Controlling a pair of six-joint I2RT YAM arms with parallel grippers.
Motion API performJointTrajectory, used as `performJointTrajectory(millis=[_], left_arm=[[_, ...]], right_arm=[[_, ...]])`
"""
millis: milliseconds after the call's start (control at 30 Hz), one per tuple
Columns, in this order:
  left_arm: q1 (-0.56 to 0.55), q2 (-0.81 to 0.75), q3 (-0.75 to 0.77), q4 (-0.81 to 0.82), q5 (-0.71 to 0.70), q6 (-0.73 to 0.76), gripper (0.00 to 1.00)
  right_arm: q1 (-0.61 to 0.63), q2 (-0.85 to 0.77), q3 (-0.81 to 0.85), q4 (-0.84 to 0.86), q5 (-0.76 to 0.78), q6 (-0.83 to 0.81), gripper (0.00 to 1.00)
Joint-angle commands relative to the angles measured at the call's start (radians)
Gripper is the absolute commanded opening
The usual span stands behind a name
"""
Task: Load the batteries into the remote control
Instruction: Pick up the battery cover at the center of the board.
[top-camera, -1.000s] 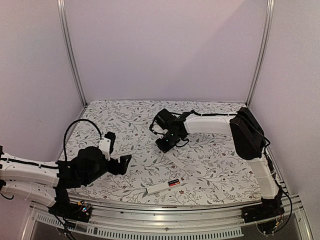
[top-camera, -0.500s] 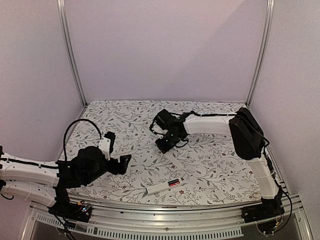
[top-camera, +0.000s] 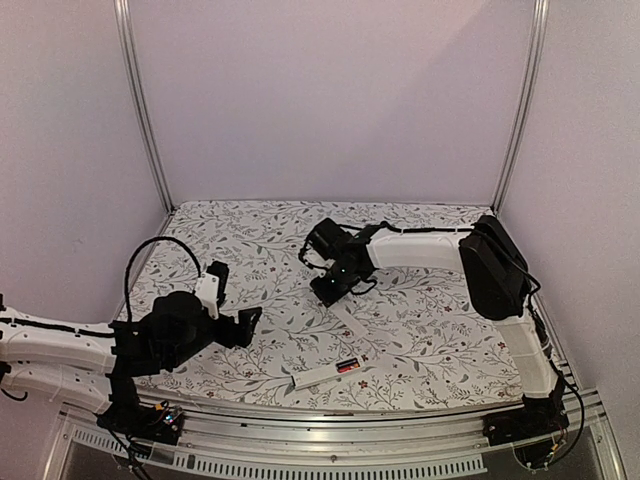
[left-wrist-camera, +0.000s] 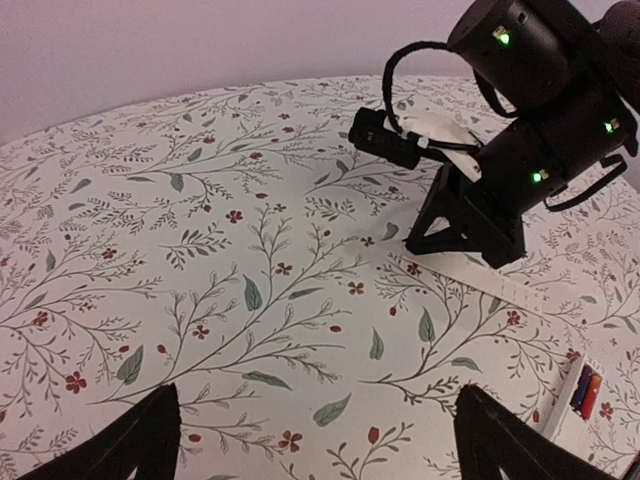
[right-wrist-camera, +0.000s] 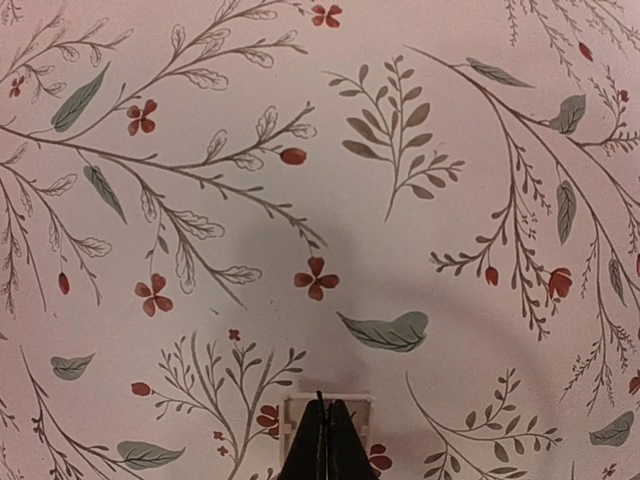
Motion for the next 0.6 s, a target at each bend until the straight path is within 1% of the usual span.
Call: performJointTrajectory(millis=[0,167,367,467,567], left_arm=[[0.014,0.029,0.016,-0.008,0.003,0.017,0.95],[0.015,0.035,0.019,0.005,0.026,0.008,0.94],[0.015,0.029,0.007,0.064,0.076,0.019,0.92],[0.015,0.062,0.022,0.077,0.098,0.025,0.91],[0.015,0.127,0.032,0.147,0.104,0.023,0.91]], right_arm=[[0.015,-0.077,-0.012,-0.005,0.032,-0.001,0.00],[0.023,-0.107,-0.014,-0.001,0.049,0.006,0.00],[0.031,-0.142,-0.014,0.007,0.072,0.026,0.00],[0.039,-0.159,-0.015,0.018,0.083,0.035,0.00],[0.045,-0.162,-0.015,0.034,0.084,0.043,0.00]])
